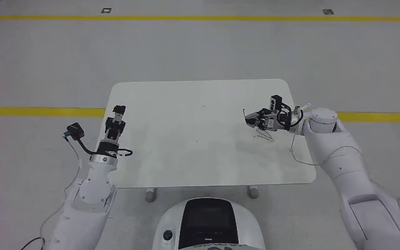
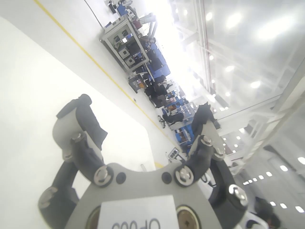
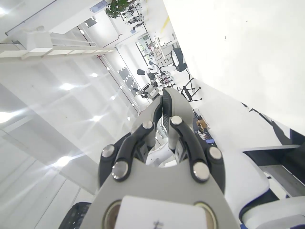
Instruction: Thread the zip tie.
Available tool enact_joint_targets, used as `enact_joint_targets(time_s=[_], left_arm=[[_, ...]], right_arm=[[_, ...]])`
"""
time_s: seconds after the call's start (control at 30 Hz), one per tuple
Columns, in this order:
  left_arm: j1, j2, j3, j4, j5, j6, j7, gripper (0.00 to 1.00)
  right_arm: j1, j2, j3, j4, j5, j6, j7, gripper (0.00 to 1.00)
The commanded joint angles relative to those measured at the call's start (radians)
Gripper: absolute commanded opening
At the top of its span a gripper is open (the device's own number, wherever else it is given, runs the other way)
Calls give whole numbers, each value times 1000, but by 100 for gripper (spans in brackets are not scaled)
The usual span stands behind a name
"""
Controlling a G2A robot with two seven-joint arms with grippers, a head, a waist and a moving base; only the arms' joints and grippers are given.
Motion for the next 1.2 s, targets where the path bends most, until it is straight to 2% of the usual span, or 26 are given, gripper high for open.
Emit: enact_joint_targets(time_s=[0.0,0.13,0.23,0.27,0.33,0.4,0.47,0.53,0.87,0.93,0.97,1.03,1.07,1.17], left_arm=[[0,0,0,0,-77,1,-1,100],[-1,0,1,-1,-72,-1,-2,100],[-4,0,30,-21,26,-37,-17,100],[-4,0,50,-32,95,-43,-22,100],[-4,-1,88,-45,180,-53,-25,100],[-4,-3,142,-59,261,-55,-56,100],[-7,-5,184,-70,309,-46,-74,100],[-9,-8,223,-75,354,-37,-65,100],[-17,-10,231,-80,361,-45,-55,100],[-28,-9,246,-91,396,-61,-74,100],[-36,-9,259,-101,442,-61,-79,100],[-48,-11,289,-112,515,-44,-72,100],[-58,-14,322,-120,581,-29,-68,100],[-88,-25,409,-124,661,22,-56,100]], right_arm=[[0,0,0,0,0,-1,0,0],[0,0,0,0,0,-1,0,0],[-20,-1,-3,-37,-7,6,-60,0],[-22,-2,-3,-51,-5,19,-73,0],[-25,-2,-6,-67,-7,41,-88,0],[-25,-4,-13,-80,-8,71,-108,0],[-27,-8,-17,-79,16,86,-118,0],[-23,-12,-28,-63,35,86,-107,0],[-30,-13,-31,-74,32,85,-129,0],[-37,-15,-39,-97,28,86,-158,0],[-35,-16,-48,-107,16,86,-175,0],[-31,-17,-60,-111,12,86,-196,0],[-25,-19,-72,-113,8,86,-209,0],[-6,-26,-106,-107,17,86,-239,0]])
